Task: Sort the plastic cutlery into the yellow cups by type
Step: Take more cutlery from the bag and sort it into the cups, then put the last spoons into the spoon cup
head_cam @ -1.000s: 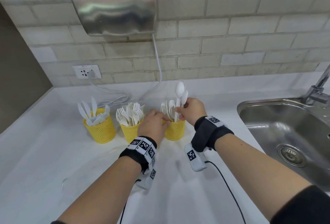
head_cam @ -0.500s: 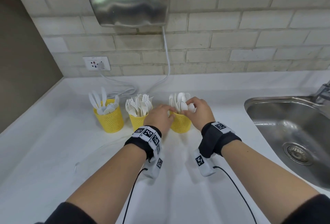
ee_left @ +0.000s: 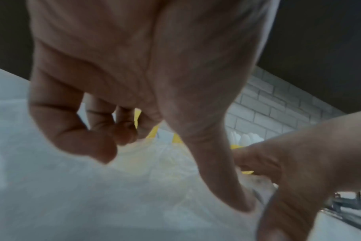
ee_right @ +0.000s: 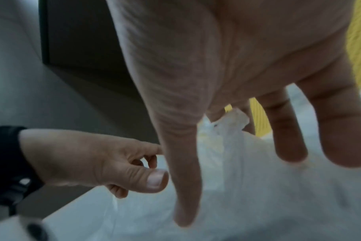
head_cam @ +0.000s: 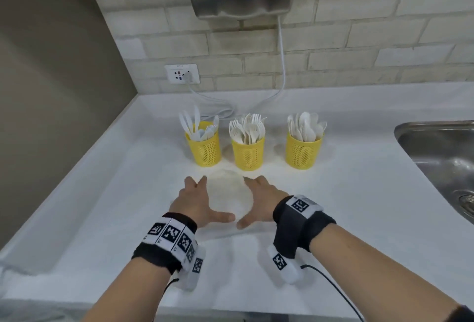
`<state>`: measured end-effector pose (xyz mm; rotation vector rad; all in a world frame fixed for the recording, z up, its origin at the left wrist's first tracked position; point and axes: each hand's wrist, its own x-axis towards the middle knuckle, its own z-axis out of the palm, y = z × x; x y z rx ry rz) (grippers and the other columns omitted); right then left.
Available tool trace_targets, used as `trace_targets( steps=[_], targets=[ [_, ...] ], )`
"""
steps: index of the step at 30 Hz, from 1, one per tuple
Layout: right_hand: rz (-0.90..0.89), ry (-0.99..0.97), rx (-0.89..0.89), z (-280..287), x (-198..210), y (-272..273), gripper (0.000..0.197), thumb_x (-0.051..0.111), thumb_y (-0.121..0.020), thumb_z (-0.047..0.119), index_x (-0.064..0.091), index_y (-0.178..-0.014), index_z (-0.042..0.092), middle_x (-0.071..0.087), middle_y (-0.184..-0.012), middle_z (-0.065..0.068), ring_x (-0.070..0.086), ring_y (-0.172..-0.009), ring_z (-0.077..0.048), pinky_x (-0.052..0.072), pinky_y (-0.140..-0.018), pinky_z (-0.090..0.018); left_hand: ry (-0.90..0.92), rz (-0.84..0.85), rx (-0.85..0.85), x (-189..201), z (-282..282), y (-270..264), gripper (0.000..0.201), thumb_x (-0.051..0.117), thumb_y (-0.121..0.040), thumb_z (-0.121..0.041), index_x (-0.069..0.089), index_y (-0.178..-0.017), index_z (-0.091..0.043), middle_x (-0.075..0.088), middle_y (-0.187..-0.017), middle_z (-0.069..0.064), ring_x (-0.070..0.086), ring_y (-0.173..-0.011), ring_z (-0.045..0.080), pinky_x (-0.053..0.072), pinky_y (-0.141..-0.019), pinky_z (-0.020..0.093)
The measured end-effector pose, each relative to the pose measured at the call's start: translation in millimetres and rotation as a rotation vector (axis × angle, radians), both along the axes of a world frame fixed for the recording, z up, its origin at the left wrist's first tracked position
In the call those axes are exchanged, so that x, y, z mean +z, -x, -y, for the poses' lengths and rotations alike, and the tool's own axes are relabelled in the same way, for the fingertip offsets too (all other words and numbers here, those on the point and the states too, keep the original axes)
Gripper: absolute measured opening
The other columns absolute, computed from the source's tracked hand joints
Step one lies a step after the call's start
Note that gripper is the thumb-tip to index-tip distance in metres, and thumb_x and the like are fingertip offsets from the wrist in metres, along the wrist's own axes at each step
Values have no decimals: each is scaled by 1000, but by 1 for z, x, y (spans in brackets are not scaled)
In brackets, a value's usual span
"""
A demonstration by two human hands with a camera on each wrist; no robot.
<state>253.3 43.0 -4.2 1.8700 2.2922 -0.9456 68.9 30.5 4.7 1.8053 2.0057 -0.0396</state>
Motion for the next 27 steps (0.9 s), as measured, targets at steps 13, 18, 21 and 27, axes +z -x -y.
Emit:
trace_targets(
  steps=[13,18,21,27],
  targets=[
    [-709,-132,-352,30,23,-3,70,29,-83,-10,54,-122,42,52,-97,-9,60,-77,-31,59,-64,-34,-75,247,-87,-9,12,8,35,51,-93,-48,54,-86,-14,52,-97,10,58,-81,27,42,-63,29],
    [-812,-157,-269,68,26,-24,55,65,-86,6,51,-124,42,36,-128,1,41,-111,9,37,-81,3,-68,978,36,24,26,-44,19,56,-94,-17,54,-113,-10,62,-106,5,63,-86,19,56,-61,31],
    [-865,-137,-391,97,13,-37,60,78,-78,17,38,-120,34,37,-133,0,51,-112,-5,49,-87,-18,98,1158,26,32,44,-80,38,64,-87,-7,44,-119,-10,64,-114,10,68,-93,23,58,-66,34],
    [-975,-187,-762,170,-5,-109,19,48,-94,5,43,-109,16,57,-98,-15,63,-66,-31,56,-52,-39,177,898,-409,19,81,-116,22,70,-86,-29,64,-107,-25,69,-104,-4,66,-99,16,55,-87,35]
  ],
)
